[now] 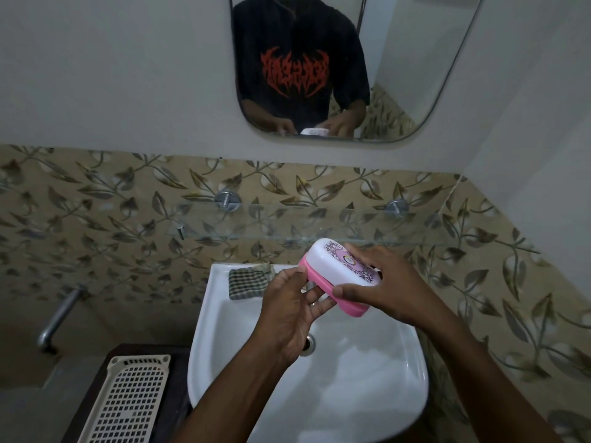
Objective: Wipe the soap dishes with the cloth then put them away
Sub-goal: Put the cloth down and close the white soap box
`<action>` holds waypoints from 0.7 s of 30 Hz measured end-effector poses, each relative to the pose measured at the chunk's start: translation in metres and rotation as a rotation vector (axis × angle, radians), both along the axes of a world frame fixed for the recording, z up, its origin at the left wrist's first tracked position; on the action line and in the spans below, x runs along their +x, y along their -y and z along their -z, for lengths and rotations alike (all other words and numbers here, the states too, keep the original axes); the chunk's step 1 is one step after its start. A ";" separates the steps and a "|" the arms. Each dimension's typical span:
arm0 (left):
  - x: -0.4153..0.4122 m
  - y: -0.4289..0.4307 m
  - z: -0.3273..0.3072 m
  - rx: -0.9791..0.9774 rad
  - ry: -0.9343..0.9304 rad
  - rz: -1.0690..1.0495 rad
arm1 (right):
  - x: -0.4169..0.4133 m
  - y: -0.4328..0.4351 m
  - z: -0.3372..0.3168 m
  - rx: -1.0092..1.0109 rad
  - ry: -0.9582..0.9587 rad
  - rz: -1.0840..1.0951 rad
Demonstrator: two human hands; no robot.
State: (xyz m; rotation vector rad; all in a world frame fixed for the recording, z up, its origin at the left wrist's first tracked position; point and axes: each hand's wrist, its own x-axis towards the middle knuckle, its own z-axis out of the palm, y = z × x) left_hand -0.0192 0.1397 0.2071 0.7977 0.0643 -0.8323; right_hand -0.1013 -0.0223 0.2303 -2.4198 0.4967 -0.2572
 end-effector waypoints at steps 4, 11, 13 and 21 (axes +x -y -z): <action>0.000 -0.001 -0.002 -0.013 0.005 -0.001 | -0.001 0.000 0.001 -0.006 0.031 -0.004; 0.001 0.000 -0.005 -0.033 -0.002 -0.019 | -0.002 -0.005 0.006 0.014 0.162 0.001; 0.003 0.000 -0.004 -0.038 -0.014 -0.024 | -0.002 -0.009 0.010 -0.033 0.188 -0.017; 0.007 0.000 -0.001 -0.052 -0.027 -0.049 | 0.001 -0.020 0.022 -0.092 0.163 -0.056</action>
